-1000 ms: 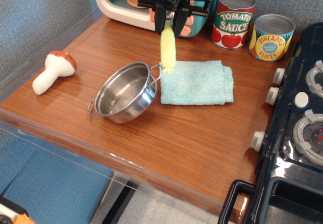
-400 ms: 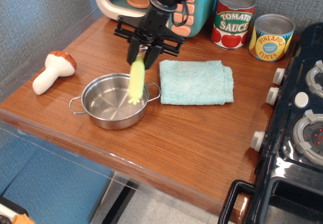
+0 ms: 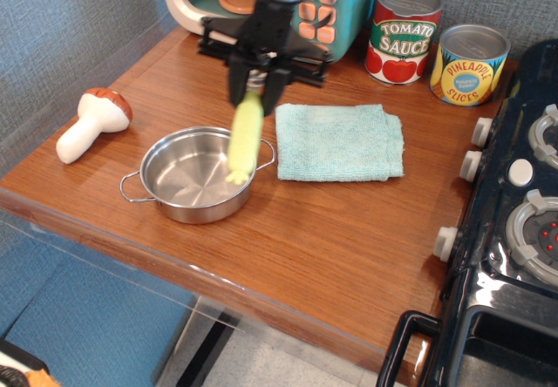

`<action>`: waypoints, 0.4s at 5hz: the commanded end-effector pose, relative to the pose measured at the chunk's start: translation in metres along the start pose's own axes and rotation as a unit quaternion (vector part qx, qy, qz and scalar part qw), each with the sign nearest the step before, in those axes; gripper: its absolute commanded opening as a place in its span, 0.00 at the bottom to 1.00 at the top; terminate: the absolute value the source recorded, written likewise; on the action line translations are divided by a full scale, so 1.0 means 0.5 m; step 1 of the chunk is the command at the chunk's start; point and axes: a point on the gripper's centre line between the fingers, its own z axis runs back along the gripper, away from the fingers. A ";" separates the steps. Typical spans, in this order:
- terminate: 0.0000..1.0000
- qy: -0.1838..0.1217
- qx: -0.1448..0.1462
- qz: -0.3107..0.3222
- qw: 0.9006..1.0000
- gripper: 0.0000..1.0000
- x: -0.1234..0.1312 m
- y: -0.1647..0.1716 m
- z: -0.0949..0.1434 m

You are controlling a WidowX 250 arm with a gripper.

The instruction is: Move the corn to the front right of the counter

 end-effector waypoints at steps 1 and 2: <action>0.00 0.014 -0.033 -0.095 0.995 0.00 -0.090 -0.102 0.011; 0.00 0.025 -0.021 -0.136 0.990 0.00 -0.131 -0.153 -0.019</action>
